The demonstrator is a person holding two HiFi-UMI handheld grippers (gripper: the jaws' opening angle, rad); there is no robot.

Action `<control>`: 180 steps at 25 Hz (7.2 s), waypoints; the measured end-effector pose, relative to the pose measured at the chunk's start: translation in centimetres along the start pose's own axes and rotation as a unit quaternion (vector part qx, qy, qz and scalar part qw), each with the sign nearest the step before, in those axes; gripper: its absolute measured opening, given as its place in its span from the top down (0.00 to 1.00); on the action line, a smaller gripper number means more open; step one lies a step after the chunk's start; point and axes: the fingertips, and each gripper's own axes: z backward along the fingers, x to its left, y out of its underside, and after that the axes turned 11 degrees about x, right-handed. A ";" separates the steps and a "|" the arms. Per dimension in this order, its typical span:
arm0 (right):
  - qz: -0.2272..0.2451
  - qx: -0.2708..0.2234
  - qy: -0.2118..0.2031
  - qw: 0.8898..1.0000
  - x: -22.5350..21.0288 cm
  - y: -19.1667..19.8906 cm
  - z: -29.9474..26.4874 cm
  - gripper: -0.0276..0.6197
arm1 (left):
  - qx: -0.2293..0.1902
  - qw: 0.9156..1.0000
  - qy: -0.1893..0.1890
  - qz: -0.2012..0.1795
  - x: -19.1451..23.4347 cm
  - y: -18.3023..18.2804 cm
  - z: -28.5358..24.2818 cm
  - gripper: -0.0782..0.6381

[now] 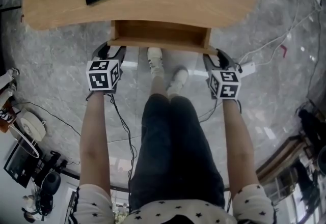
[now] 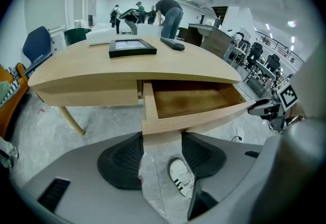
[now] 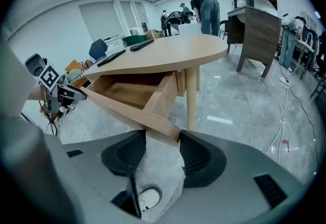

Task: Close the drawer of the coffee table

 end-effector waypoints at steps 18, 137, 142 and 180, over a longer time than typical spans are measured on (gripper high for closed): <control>-0.010 0.005 0.010 1.000 -0.7 -1.8 -0.5 0.62 | 0.000 1.000 0.003 -0.004 0.5 -2.0 -0.4 0.55; -0.012 -0.058 0.025 0.998 -3.9 -9.6 -2.4 0.62 | -0.056 0.998 0.002 0.018 2.1 -9.6 -2.8 0.55; -0.012 -0.074 0.029 0.997 -4.1 -10.1 -2.5 0.62 | -0.080 0.996 -0.006 0.040 2.3 -10.0 -2.9 0.55; 0.019 -0.168 0.025 0.985 -4.7 -11.3 -2.6 0.62 | -0.159 0.984 -0.066 0.047 2.4 -11.0 -2.7 0.55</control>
